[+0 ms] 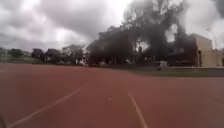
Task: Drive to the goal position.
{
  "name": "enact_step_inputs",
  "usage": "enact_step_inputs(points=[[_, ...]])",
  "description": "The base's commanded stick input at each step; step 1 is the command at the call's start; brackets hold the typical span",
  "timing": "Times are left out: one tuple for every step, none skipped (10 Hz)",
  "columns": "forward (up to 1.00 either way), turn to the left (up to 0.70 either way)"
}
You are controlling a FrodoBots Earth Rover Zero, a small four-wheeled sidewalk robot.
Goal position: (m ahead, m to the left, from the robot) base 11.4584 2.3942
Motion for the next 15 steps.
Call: enact_step_inputs(points=[[0.7, 0.0], [0.7, 0.0], [0.7, 0.0], [0.7, 0.0], [0.7, 0.0], [0.7, 0.0], [0.7, 0.0], [0.7, 0.0], [0.7, 0.0], [0.7, 0.0], [0.7, 0.0], [0.7, 0.0], [0.7, 0.0], [0.7, 0.0], [0.7, 0.0]])
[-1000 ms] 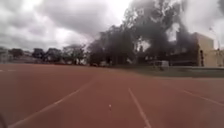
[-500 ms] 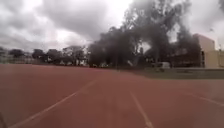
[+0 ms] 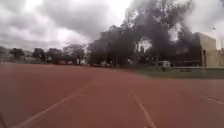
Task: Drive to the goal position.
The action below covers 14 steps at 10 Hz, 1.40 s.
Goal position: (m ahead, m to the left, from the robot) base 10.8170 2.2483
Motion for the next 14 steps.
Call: enact_step_inputs(points=[[0.7, 0.0], [0.7, 0.0], [0.7, 0.0], [0.7, 0.0], [0.7, 0.0], [0.7, 0.0], [0.7, 0.0], [0.7, 0.0], [0.7, 0.0], [0.7, 0.0], [0.7, 0.0], [0.7, 0.0], [0.7, 0.0], [0.7, 0.0]])
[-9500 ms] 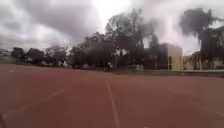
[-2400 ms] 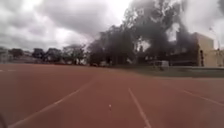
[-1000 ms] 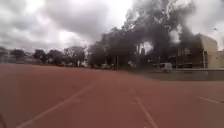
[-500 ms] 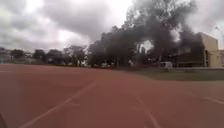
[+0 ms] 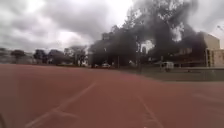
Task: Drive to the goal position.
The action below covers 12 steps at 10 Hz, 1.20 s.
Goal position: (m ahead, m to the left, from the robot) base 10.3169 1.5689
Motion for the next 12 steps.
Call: enact_step_inputs(points=[[0.7, 0.0], [0.7, 0.0], [0.7, 0.0], [0.7, 0.0], [0.7, 0.0], [0.7, 0.0], [0.7, 0.0], [0.7, 0.0], [0.7, 0.0], [0.7, 0.0], [0.7, 0.0], [0.7, 0.0]])
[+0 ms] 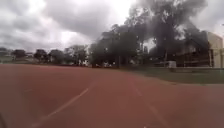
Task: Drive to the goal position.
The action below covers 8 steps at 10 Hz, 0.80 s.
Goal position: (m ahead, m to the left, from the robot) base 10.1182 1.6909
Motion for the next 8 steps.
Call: enact_step_inputs(points=[[0.7, 0.0], [0.7, 0.0], [0.7, 0.0], [0.7, 0.0], [0.7, 0.0], [0.7, 0.0], [0.7, 0.0], [0.7, 0.0]])
